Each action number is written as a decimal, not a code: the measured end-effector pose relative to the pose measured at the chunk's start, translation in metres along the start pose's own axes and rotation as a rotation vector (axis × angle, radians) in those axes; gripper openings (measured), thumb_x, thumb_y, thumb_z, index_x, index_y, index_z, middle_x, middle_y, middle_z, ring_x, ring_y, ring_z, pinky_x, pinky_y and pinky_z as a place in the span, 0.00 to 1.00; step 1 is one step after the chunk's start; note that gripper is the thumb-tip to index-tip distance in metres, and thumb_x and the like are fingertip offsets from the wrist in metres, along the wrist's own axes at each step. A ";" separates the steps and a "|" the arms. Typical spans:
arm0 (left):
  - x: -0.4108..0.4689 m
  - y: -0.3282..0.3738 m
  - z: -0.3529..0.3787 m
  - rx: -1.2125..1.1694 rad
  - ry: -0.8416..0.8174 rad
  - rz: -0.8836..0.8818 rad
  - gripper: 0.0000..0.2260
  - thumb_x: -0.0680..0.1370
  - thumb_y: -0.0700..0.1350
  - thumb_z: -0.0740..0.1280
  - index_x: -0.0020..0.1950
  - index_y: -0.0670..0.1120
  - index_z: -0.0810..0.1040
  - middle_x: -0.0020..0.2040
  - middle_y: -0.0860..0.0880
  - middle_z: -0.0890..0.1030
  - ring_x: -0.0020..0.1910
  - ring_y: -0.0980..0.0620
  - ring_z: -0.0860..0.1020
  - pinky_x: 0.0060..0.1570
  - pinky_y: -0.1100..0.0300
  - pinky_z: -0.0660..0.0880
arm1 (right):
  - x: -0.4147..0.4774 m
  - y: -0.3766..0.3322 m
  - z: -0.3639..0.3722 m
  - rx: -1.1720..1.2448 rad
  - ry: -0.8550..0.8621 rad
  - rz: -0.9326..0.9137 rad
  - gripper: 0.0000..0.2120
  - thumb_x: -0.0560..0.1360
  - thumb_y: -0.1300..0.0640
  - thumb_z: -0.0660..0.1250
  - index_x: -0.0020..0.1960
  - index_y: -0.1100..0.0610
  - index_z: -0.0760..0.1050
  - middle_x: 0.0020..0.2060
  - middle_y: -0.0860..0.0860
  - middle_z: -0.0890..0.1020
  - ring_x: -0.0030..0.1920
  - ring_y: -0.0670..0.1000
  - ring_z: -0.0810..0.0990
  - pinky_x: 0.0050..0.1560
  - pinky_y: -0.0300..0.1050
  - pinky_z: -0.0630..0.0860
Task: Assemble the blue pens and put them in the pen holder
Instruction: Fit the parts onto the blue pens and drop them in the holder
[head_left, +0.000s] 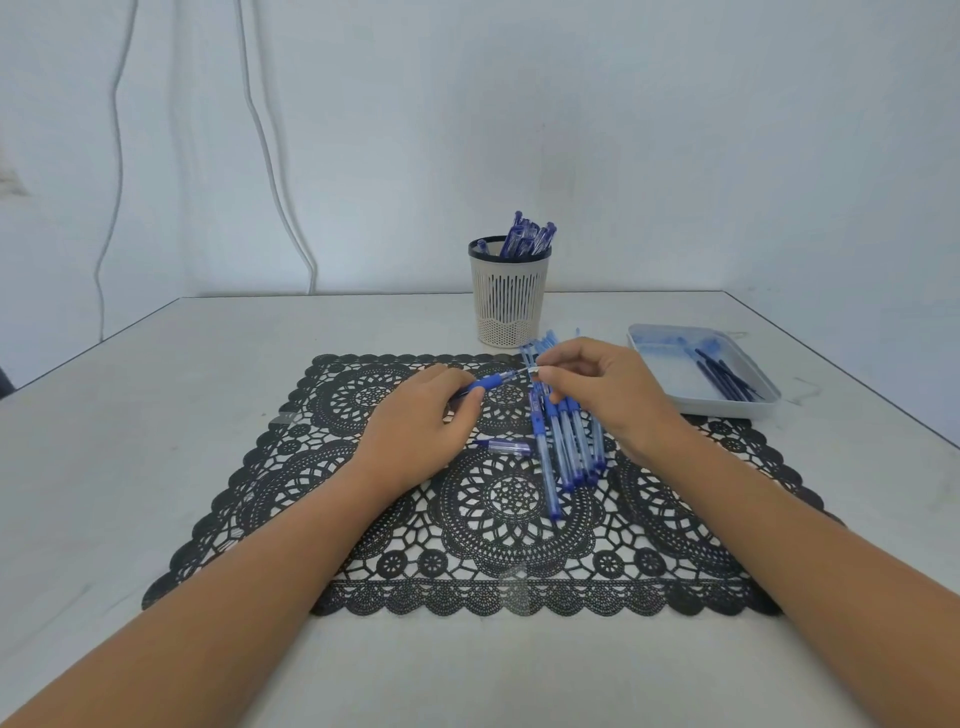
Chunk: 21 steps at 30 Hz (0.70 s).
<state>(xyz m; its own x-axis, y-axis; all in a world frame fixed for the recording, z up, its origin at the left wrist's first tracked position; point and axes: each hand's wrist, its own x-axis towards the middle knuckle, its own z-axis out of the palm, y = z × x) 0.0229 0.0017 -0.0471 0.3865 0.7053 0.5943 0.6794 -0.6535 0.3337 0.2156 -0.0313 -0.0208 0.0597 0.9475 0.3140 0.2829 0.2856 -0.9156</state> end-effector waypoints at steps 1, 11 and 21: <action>0.000 0.000 0.000 0.000 0.000 0.001 0.09 0.79 0.47 0.61 0.54 0.45 0.78 0.39 0.56 0.74 0.39 0.57 0.71 0.39 0.62 0.66 | 0.000 0.000 0.000 -0.002 0.002 0.001 0.06 0.72 0.61 0.69 0.41 0.51 0.79 0.33 0.46 0.81 0.29 0.40 0.77 0.37 0.30 0.74; 0.000 0.002 -0.001 -0.007 -0.011 0.015 0.13 0.78 0.51 0.58 0.53 0.46 0.78 0.37 0.59 0.71 0.37 0.63 0.70 0.37 0.70 0.64 | 0.000 -0.002 -0.001 -0.042 0.024 -0.032 0.04 0.73 0.62 0.68 0.43 0.54 0.78 0.34 0.48 0.81 0.28 0.39 0.75 0.34 0.27 0.72; -0.002 0.004 0.000 0.061 -0.024 0.130 0.19 0.77 0.55 0.54 0.52 0.45 0.78 0.40 0.57 0.73 0.39 0.59 0.70 0.37 0.66 0.67 | -0.005 -0.004 0.005 -0.313 -0.103 -0.046 0.15 0.79 0.50 0.59 0.37 0.53 0.76 0.30 0.45 0.79 0.27 0.37 0.74 0.38 0.34 0.71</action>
<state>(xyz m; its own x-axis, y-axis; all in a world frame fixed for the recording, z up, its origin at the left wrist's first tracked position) 0.0250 -0.0024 -0.0476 0.4883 0.6226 0.6115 0.6588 -0.7225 0.2097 0.2095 -0.0368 -0.0198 -0.0526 0.9487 0.3119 0.5645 0.2859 -0.7744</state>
